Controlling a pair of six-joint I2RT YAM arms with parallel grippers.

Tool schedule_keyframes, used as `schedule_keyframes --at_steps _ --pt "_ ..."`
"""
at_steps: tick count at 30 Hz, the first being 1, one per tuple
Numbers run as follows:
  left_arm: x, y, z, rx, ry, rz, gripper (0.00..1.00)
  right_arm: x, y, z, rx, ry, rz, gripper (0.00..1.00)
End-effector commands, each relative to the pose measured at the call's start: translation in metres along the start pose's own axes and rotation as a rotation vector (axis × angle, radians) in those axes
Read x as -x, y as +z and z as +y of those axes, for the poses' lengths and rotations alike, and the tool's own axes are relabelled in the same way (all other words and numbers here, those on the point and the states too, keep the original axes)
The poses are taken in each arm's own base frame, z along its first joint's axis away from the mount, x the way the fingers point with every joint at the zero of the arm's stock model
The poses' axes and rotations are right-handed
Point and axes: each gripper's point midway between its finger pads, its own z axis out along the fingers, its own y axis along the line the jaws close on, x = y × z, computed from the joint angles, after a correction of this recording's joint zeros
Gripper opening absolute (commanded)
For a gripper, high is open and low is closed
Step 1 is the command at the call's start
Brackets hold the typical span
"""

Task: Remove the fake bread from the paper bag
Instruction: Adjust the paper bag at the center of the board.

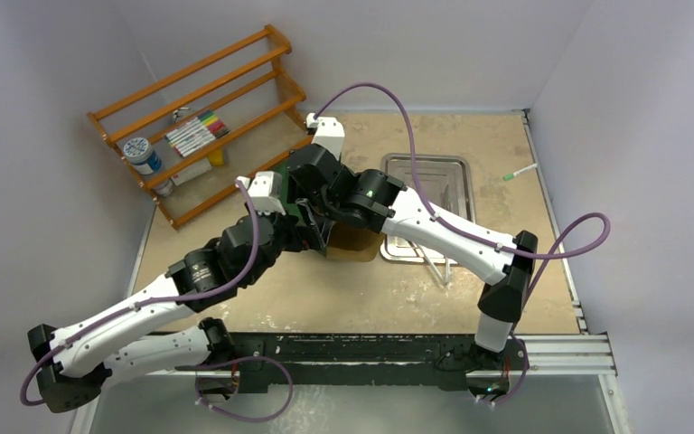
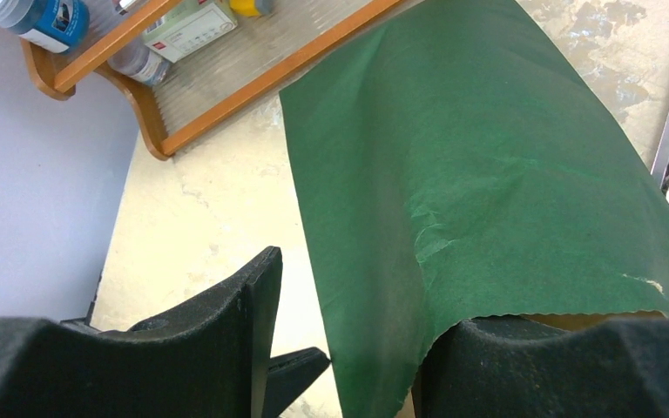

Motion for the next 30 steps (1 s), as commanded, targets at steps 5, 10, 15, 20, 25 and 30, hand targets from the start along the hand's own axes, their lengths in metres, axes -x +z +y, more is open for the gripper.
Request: schedule_keyframes --at_steps 5,10,15,20,25,30 --pt "0.020 0.000 0.018 0.138 0.088 -0.051 0.94 0.018 -0.016 0.006 0.047 0.022 -0.019 0.54" --pt "0.021 0.001 0.026 0.229 0.145 -0.069 0.94 0.013 -0.014 0.008 0.050 0.015 -0.002 0.54" --pt "0.025 -0.002 0.027 0.315 0.216 -0.113 0.94 0.011 -0.011 0.009 0.046 0.009 0.008 0.54" --pt "0.025 -0.005 0.026 0.382 0.281 -0.154 0.84 0.013 -0.011 0.006 0.041 0.011 0.009 0.54" --pt "0.024 -0.006 0.032 0.423 0.290 -0.181 0.71 0.009 -0.012 0.001 0.036 0.015 0.018 0.54" --pt "0.022 -0.005 0.034 0.431 0.284 -0.188 0.46 0.006 -0.013 -0.003 0.032 0.016 0.025 0.54"
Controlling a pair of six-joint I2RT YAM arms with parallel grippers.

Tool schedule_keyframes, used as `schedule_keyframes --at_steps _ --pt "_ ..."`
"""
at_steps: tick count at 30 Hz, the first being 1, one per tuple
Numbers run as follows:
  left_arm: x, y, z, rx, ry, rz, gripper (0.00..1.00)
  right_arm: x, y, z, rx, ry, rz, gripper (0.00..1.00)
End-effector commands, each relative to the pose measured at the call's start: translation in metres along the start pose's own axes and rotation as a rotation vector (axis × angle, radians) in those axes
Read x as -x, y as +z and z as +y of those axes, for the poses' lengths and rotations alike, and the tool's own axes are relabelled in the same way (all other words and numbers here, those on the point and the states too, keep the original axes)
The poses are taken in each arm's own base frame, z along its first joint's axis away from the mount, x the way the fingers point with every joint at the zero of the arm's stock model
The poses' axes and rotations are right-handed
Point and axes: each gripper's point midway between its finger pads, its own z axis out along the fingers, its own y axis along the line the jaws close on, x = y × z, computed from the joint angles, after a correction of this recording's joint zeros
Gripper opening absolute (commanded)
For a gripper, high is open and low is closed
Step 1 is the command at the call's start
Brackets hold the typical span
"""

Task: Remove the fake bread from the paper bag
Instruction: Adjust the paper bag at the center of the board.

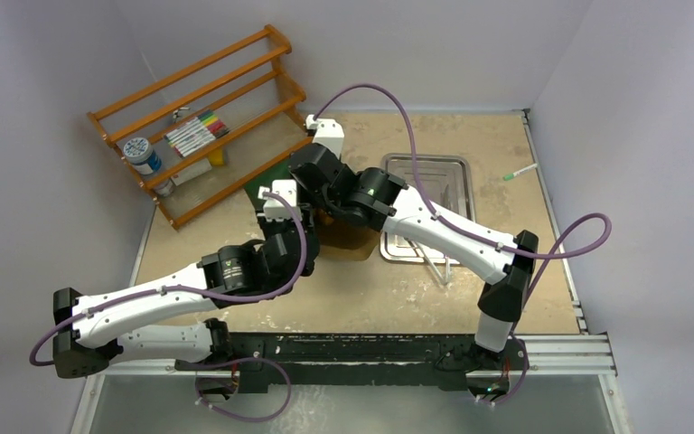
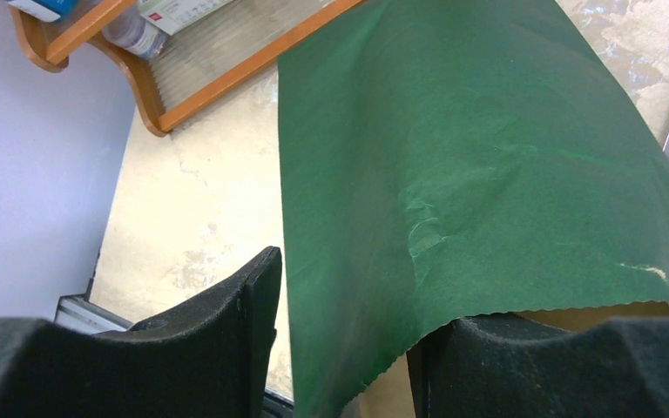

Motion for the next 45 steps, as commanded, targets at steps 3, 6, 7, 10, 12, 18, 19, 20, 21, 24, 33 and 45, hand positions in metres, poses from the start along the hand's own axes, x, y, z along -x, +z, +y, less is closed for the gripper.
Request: schedule_keyframes --at_steps 3,6,7,10,12,18,19,20,21,24,33,45 --pt "0.014 -0.001 0.006 0.043 -0.039 -0.049 0.32 0.012 -0.013 -0.003 0.018 0.023 -0.024 0.54" --pt "0.015 -0.001 0.007 0.052 -0.043 -0.052 0.14 0.014 -0.017 -0.005 0.018 0.022 -0.027 0.54" --pt "0.015 -0.001 0.008 0.058 -0.045 -0.053 0.08 0.016 -0.019 -0.007 0.015 0.018 -0.031 0.54" --pt "0.017 -0.001 0.013 0.084 -0.049 -0.061 0.00 0.020 -0.025 -0.011 0.010 -0.003 -0.041 0.57" --pt "0.020 -0.002 0.015 0.095 -0.055 -0.066 0.00 0.029 -0.032 -0.014 0.004 -0.018 -0.066 0.61" --pt "0.024 -0.003 0.017 0.117 -0.064 -0.073 0.00 0.048 -0.056 -0.020 0.023 -0.021 -0.108 0.69" --pt "0.024 -0.003 0.018 0.122 -0.065 -0.073 0.00 0.050 -0.060 -0.020 0.033 -0.021 -0.111 0.70" --pt "0.024 -0.003 0.018 0.122 -0.067 -0.073 0.00 0.052 -0.064 -0.020 0.042 -0.022 -0.114 0.71" --pt "0.024 -0.003 0.018 0.124 -0.067 -0.072 0.00 0.055 -0.068 -0.019 0.054 -0.019 -0.118 0.71" --pt "0.025 -0.004 0.019 0.126 -0.070 -0.068 0.00 0.067 -0.084 -0.016 0.094 -0.007 -0.142 0.73" --pt "0.032 -0.012 0.031 0.134 -0.108 -0.059 0.00 0.108 -0.072 -0.019 0.047 -0.083 -0.261 0.76" --pt "0.040 -0.018 0.042 0.167 -0.119 -0.050 0.00 0.207 0.082 -0.103 -0.039 -0.216 -0.417 0.77"
